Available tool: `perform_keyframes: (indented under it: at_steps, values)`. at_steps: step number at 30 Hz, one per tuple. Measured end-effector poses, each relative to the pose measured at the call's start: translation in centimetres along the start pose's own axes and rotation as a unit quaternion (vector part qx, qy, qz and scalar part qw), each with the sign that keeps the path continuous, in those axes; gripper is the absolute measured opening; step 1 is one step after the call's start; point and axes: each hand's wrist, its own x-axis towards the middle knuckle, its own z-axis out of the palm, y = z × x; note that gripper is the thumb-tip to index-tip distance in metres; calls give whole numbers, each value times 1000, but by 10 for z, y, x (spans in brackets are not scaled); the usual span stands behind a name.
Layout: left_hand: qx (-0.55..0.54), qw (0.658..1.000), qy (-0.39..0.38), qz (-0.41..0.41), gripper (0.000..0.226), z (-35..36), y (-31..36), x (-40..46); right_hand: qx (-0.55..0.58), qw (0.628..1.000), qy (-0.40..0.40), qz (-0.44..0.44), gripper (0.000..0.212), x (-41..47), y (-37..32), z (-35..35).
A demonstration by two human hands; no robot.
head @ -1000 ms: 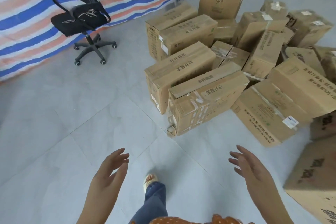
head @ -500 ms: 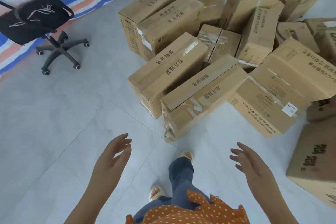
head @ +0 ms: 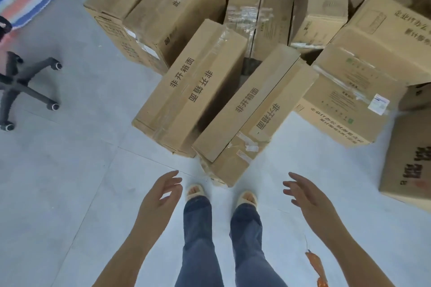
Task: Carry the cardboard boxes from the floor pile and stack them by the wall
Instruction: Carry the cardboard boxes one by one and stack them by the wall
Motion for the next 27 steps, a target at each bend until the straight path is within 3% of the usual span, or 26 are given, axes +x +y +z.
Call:
perform_keyframes:
  at_steps: [4, 11, 14, 20, 23, 27]
  values:
    - [81, 994, -79, 6, 28, 30, -30, 123, 62, 993, 15, 96, 27, 70, 35, 70]
    - [145, 970, -194, -30, 61, 95, -91, 288, 236, 946, 31, 218, 51, 164, 90, 202]
    - [113, 950, -277, -91, 61, 100, -117, 309, 278, 930, 65, 233, 54, 182, 103, 226]
    - [7, 946, -301, -123, 74, 104, -136, 318, 348, 914, 59, 200, 49, 193, 115, 228]
    - [9, 949, -299, -105, 62, 109, -122, 306, 389, 898, 58, 199, 53, 187, 111, 209]
    - [-29, 957, -271, -98, 38, 106, -92, 284, 392, 899, 92, 169, 74, 164, 89, 180]
